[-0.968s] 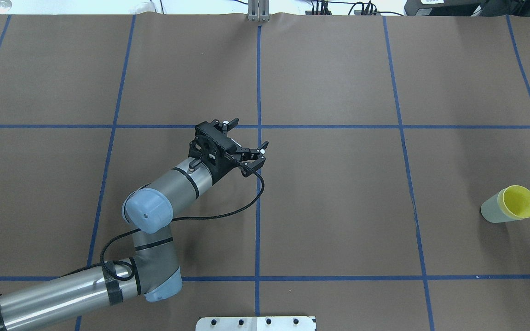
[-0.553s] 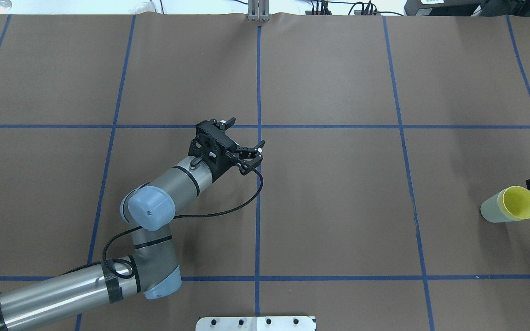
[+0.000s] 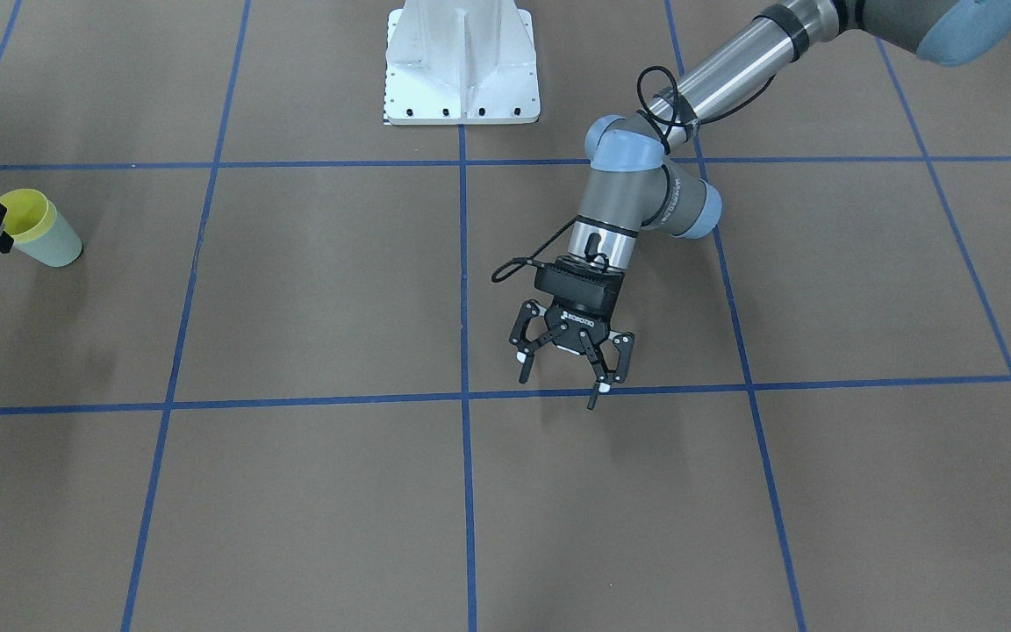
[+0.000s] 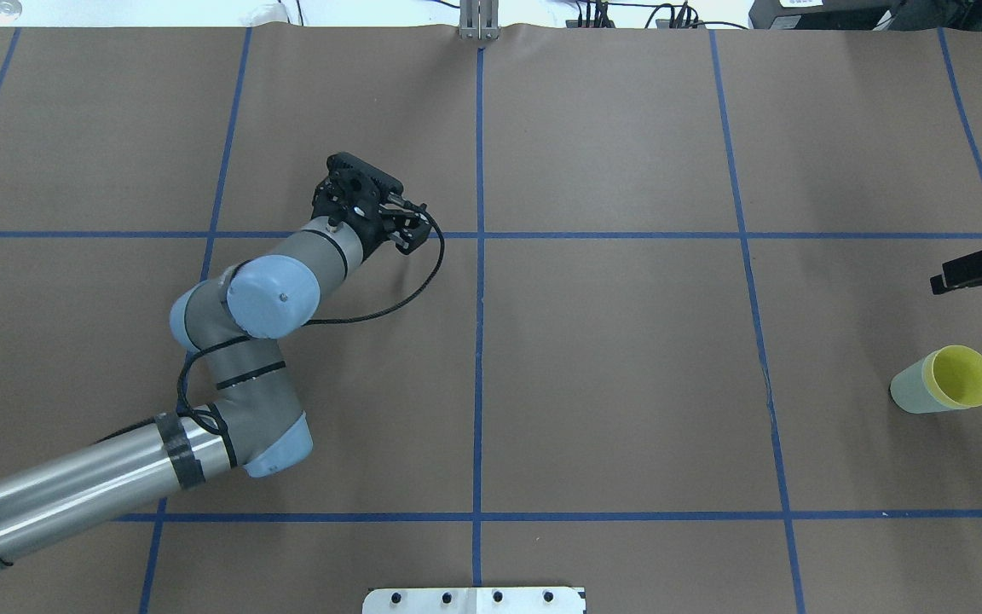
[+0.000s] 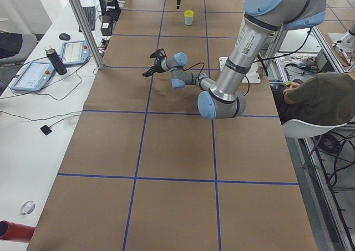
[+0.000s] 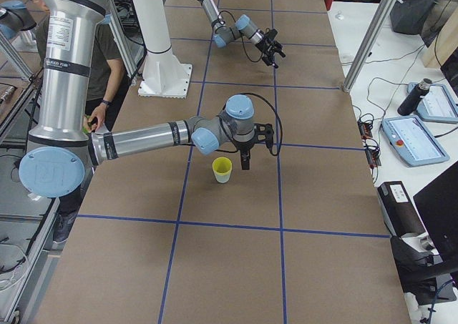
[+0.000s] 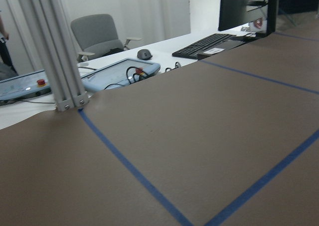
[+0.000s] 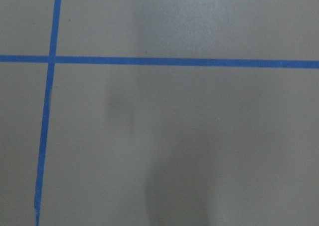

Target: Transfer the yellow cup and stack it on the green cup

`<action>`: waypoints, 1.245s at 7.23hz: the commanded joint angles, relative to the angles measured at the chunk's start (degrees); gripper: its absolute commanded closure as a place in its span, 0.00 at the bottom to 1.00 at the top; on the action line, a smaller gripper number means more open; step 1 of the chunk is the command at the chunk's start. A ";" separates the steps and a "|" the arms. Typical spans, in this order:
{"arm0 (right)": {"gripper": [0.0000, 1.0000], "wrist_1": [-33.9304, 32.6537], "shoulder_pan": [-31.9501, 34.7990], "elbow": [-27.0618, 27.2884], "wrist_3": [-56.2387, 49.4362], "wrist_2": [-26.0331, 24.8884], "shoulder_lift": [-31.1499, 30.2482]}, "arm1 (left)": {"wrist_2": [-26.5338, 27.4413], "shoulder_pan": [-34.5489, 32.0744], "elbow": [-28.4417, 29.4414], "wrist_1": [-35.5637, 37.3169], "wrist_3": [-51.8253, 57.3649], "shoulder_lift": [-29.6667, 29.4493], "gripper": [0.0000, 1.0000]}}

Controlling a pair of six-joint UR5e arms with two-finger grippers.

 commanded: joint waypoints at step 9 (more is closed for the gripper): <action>0.00 -15.33 7.68 -9.34 -12.90 0.54 12.63 | -48.40 -35.24 -28.40 48.32 28.01 28.27 0.01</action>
